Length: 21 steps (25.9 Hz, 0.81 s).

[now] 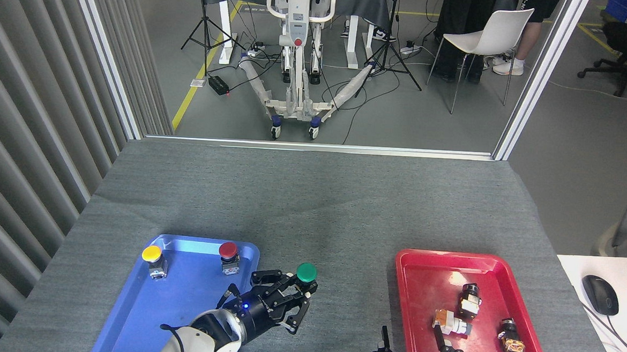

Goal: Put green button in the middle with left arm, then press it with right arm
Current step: 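Carry the green button out of the blue tray toward the table middle, then release the green button on the table and withdraw the left gripper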

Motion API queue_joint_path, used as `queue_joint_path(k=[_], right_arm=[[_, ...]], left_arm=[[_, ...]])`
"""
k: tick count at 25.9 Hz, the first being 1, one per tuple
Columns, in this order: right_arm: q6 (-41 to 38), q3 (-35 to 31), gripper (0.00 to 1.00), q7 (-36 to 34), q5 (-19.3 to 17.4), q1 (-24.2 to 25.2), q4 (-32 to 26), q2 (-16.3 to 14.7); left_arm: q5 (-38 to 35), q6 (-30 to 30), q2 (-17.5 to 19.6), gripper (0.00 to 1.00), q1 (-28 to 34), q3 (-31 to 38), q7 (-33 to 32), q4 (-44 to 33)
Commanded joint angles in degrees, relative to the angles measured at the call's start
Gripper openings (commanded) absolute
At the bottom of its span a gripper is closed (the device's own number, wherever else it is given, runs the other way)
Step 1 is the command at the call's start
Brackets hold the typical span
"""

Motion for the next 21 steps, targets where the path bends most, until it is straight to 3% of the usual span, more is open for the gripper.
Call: queue_joint_path(k=[1, 9, 12, 15, 16, 17, 18, 21], right_arm=[[0.0, 0.0, 1.0, 0.0, 0.0, 0.0, 0.0, 0.0], [0.1, 0.0, 1.0, 0.1, 0.0, 0.0, 0.0, 0.1], [0.1, 0.0, 1.0, 0.2, 0.0, 0.0, 0.0, 0.1], [0.1, 0.0, 0.99, 0.3, 0.0, 0.0, 0.0, 0.1], [0.1, 0.0, 0.99, 0.3, 0.0, 0.0, 0.0, 0.1], [0.1, 0.0, 0.99, 0.3, 0.0, -0.1, 0.0, 0.1], [0.1, 0.0, 0.99, 0.3, 0.0, -0.1, 0.0, 0.1], [0.1, 0.1, 0.99, 0.3, 0.0, -0.1, 0.0, 0.1]], left_arm=[[-2.6, 1.0, -3.7, 0.0, -1.4, -1.1, -0.5, 4.3], [-2.6, 1.0, -4.8, 0.03, -1.8, -1.4, 0.3, 9.2], [-2.6, 1.0, -4.8, 0.31, -1.7, -1.4, 0.5, 9.3], [-2.3, 1.0, -4.8, 0.45, -1.5, -1.4, 0.9, 9.6], [-2.2, 1.0, -4.8, 0.57, -1.5, -1.3, 1.0, 10.0], [-1.9, 1.0, -4.9, 0.8, -1.5, -1.3, 1.0, 10.2], [-1.6, 1.0, -4.9, 0.96, -1.5, -1.2, 1.3, 10.4], [-1.4, 1.0, -4.8, 0.99, -1.0, -1.1, 2.9, 9.7]])
